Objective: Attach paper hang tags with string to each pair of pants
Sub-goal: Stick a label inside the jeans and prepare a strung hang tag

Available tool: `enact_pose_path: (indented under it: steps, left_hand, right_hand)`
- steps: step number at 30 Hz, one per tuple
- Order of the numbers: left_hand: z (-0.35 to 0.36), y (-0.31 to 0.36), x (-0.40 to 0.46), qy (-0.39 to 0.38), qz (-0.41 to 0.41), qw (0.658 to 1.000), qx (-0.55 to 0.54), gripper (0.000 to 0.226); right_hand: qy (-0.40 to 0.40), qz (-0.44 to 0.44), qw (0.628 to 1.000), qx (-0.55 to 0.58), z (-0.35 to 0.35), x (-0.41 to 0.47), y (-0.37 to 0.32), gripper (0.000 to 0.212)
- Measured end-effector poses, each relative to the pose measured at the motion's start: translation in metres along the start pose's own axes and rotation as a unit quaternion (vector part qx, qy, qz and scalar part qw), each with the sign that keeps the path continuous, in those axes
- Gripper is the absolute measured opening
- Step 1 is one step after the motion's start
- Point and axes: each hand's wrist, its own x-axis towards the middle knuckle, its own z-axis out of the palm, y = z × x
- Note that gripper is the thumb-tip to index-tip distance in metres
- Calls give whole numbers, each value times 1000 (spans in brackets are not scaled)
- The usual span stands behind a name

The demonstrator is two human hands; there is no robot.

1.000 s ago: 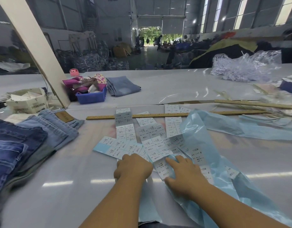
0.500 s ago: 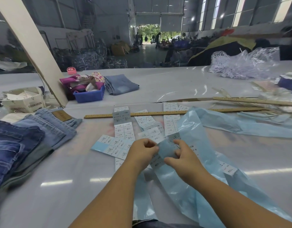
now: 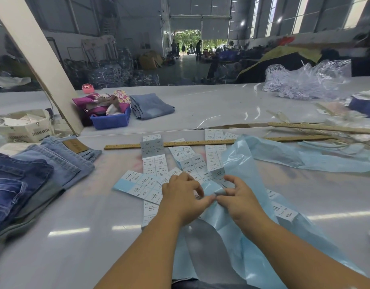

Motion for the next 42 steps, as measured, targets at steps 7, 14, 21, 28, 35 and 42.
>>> enact_pose_path:
  steps: [7,14,21,28,35,42]
  left_hand:
    - [-4,7,-1,-23,-20,999,-34,24]
    - [-9,7,0,-30,-51,995,-78,13]
    - [-37,11,4,95,-209,867,-442,10]
    - [-41,28,12,162,-315,804,-477,24]
    - [-64,109,5,41,-212,847,-486,21]
    - [-88,199,-25,-143,-43,904,-401,17]
  right_hand:
    - [2,-22,1000,-7,2,-2,-1,61]
    - [8,-15,998,-68,-2,2,5,59]
    - [1,-40,972,-232,-4,4,12,67]
    - [-1,-128,921,-367,-6,-4,4,72]
    - [76,-359,842,-395,-41,-31,-58,34]
    - [159,-390,853,-309,-141,-99,-89,34]
